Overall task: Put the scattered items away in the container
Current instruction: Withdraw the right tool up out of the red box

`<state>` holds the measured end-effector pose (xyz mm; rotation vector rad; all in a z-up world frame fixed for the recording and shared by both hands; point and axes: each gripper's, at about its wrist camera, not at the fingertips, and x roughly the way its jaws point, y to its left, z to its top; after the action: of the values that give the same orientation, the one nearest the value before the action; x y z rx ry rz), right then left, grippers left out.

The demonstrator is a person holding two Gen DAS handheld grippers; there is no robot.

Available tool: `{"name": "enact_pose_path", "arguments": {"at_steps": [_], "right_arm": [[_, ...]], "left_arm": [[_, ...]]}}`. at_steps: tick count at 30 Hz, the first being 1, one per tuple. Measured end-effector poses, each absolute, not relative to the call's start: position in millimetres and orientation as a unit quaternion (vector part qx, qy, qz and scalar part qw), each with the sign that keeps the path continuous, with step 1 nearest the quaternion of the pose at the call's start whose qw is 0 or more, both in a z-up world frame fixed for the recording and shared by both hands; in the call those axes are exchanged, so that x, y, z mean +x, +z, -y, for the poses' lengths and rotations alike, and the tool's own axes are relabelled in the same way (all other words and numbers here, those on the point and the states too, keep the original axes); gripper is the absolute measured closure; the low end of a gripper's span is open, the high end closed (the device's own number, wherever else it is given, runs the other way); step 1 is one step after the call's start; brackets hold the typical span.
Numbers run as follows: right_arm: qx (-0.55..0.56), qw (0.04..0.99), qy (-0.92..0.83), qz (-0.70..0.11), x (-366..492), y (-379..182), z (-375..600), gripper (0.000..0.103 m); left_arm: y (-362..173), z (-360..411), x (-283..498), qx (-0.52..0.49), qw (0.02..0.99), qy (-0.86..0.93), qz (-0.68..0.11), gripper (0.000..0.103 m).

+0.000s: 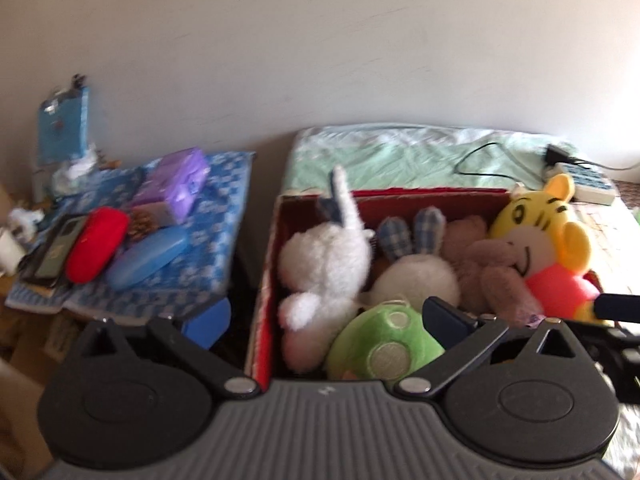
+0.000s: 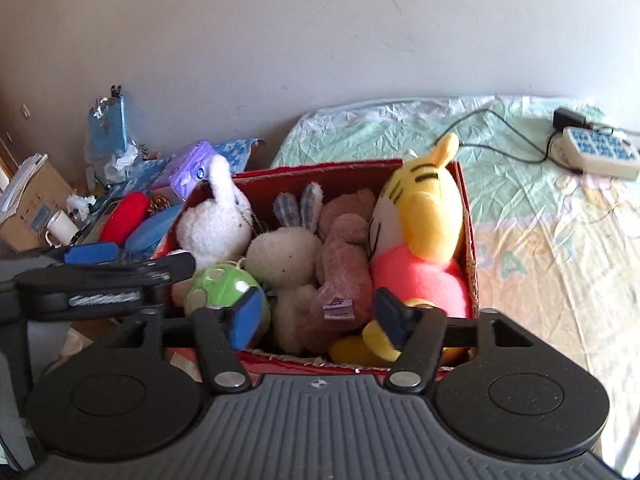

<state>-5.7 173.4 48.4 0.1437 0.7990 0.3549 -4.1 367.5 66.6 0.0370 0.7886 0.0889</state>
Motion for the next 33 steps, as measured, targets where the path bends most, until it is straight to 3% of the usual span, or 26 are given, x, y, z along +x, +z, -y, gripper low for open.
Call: {"name": "enact_pose_path", "arguments": {"at_steps": [3,18,33], "right_arm": [[0.065,0.906,0.159,-0.388,-11,52,-172,0.017],[0.076,0.875,0.189,-0.439,-17,55,-122,0.015],[0.095,0.855,0.172,-0.479,20,71,-115,0.011]], "left_arm": [[71,-363,-8,0.01,0.92,0.072,-0.386,0.001],[78,-311,-28,-0.014,0.892,0.16,-0.423,0.001],[102,-307,-30,-0.01,0.886,0.224,-0.405,0.001]]}}
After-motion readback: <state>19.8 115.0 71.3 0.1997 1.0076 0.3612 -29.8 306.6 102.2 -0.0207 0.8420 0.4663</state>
